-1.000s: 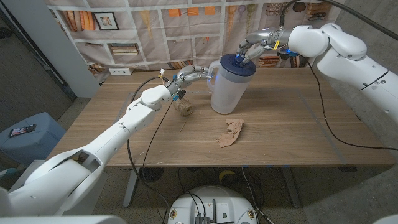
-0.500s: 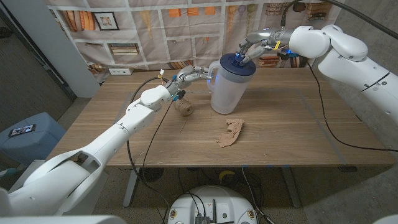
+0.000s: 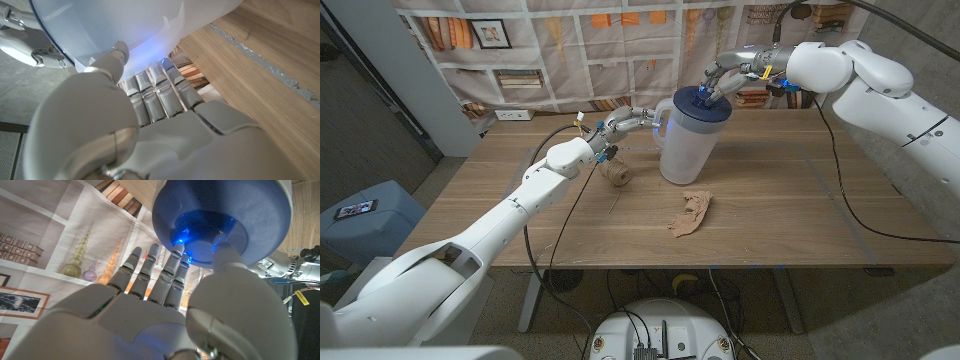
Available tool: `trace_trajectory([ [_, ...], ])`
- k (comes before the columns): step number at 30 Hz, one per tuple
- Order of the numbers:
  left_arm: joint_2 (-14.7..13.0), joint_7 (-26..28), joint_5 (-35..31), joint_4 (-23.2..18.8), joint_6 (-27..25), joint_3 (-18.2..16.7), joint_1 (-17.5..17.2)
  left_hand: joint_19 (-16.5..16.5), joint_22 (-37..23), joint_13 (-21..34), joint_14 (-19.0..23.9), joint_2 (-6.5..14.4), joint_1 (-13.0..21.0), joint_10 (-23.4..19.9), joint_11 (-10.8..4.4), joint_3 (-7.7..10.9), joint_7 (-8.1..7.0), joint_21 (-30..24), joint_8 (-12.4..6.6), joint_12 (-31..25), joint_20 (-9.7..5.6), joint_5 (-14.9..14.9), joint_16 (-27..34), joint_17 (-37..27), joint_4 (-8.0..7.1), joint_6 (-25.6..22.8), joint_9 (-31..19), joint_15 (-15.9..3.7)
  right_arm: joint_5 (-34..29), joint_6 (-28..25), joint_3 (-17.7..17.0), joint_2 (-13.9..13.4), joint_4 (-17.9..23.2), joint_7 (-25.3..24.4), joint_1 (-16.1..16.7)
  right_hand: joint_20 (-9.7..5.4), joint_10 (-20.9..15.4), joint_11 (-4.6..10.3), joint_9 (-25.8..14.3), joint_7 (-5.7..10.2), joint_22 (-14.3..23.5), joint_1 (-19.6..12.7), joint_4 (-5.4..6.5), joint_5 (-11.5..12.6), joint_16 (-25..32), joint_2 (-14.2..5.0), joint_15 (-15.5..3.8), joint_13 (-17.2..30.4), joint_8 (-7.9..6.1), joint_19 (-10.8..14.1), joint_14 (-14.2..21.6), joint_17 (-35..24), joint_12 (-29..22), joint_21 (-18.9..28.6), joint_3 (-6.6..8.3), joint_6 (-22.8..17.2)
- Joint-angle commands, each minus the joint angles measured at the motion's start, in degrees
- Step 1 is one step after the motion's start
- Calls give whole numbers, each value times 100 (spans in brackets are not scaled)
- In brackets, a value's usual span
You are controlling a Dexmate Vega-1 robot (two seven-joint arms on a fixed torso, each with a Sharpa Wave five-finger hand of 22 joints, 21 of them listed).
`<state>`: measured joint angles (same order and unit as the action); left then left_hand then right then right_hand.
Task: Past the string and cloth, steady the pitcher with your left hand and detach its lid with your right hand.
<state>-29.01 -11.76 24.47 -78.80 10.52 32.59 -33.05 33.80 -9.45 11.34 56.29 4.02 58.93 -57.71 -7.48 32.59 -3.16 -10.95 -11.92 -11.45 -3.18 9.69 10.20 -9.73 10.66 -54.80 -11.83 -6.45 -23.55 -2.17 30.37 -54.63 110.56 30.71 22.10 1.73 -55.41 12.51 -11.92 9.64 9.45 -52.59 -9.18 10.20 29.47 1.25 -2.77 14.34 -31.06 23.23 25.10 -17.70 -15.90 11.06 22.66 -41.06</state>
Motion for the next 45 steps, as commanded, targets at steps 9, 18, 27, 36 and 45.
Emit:
trace_trajectory([
  [9, -10, -5, -14, -7, -11, 13, 6, 59, -21, 14, 272, 325, 72, -297, -249, 45, 207, -5, -30, -20, -806, 35, 23, -11, -51, -290, -16, -696, 208, 21, -13, 2, -133, -17, -75, -53, -161, 33, -40, 292, 30, -307, 27, 41, 81, -479, -799, 41, -44, 37, 47, -38, 1, 11, -90, -395],
  [18, -8, -14, -20, 2, -41, 25, 25, 58, -21, 15, 292, 340, 77, -308, -260, 42, 205, -4, -32, -23, -803, 36, 34, -17, -56, -294, -17, -694, 238, 49, 11, 1, -210, -5, -131, -49, -195, 32, -27, 292, 30, -307, 30, 43, 116, -511, -799, 53, -43, 50, 61, -49, 7, 11, -143, -427],
  [27, 39, -48, -35, 101, -24, 54, 86, 52, -20, 15, 286, 329, 72, -303, -261, 33, 201, -2, -33, -20, -805, 35, 27, -14, -55, -295, -17, -695, 322, 58, -1, -27, -261, 4, -139, -52, -207, 31, -20, 290, 30, -307, 30, 45, 130, -533, -804, 58, -45, 60, 52, -49, 20, 12, -183, -458],
  [36, 46, -35, -53, 108, -13, 59, 90, 47, -20, 15, 277, 339, 65, -291, -260, 36, 197, 0, -32, -14, -805, 37, 19, -10, -62, -292, -17, -693, 366, 78, -7, -50, -284, 2, -148, -59, -218, 32, -16, 289, 30, -307, 32, 48, 133, -551, -806, 65, -45, 60, 49, -45, 24, 11, -202, -476],
  [45, 30, 19, -49, 38, -49, 48, 39, 39, -20, 15, 285, 347, 52, -292, -252, 36, 190, 2, -36, -14, -806, 36, 22, -11, -70, -296, -18, -690, 421, 97, -18, -65, -308, 15, -169, -60, -238, 32, -11, 289, 30, -315, 29, 53, 140, -579, -813, 77, -48, 71, 57, -41, 26, 13, -220, -506],
])
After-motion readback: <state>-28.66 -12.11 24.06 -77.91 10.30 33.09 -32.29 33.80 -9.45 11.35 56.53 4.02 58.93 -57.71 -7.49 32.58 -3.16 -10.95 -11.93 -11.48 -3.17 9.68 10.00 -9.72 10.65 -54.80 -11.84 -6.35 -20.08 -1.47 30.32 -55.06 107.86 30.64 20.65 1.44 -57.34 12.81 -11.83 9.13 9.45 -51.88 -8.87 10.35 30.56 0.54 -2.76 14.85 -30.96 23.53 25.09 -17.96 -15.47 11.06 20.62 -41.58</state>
